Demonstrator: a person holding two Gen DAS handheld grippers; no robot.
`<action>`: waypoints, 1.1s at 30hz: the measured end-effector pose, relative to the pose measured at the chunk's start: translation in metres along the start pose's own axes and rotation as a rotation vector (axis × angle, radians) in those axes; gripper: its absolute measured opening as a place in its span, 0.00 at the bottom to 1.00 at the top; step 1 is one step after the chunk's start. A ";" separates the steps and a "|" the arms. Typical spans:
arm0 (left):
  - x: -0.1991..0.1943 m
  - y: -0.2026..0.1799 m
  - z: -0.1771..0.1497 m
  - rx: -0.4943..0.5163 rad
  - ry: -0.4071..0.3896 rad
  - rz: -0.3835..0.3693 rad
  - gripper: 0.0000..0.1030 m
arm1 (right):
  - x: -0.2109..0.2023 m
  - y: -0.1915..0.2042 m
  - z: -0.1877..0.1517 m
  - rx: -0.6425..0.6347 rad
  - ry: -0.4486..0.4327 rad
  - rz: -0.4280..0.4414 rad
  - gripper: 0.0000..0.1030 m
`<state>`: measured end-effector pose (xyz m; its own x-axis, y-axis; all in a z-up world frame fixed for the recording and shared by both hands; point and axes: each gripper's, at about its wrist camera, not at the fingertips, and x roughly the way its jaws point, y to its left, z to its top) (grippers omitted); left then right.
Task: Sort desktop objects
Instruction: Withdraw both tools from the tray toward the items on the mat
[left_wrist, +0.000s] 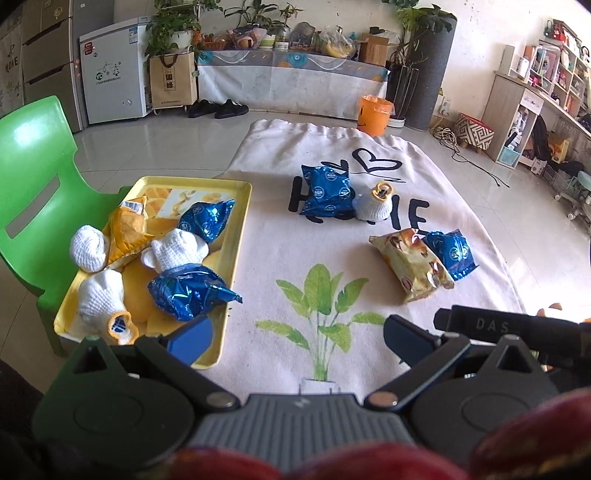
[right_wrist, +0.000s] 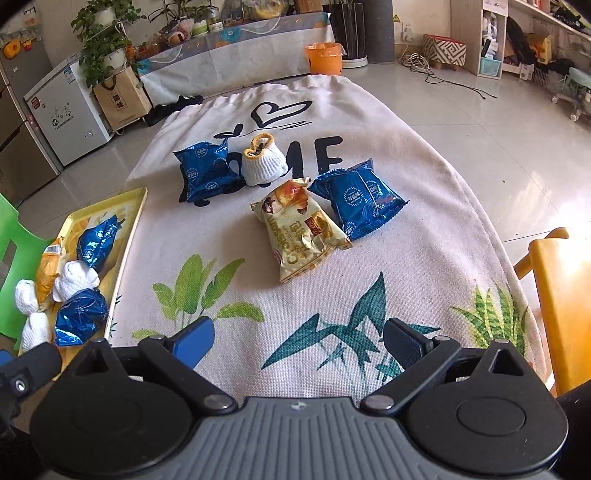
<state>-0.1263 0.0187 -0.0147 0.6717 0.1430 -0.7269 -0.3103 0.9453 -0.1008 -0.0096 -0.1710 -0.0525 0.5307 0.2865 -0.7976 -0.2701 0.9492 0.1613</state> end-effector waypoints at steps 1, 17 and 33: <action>-0.002 -0.005 0.000 0.001 -0.002 -0.009 1.00 | -0.002 -0.003 0.002 0.010 -0.003 0.008 0.96; 0.020 -0.078 0.007 0.081 0.104 0.014 1.00 | -0.012 -0.058 0.040 0.052 -0.033 0.040 0.96; 0.092 -0.095 0.040 -0.096 0.180 0.014 1.00 | 0.020 -0.102 0.109 0.156 -0.004 0.061 0.96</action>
<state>-0.0084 -0.0463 -0.0451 0.5384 0.0925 -0.8376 -0.3873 0.9099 -0.1485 0.1156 -0.2478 -0.0214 0.5200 0.3449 -0.7815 -0.1746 0.9385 0.2980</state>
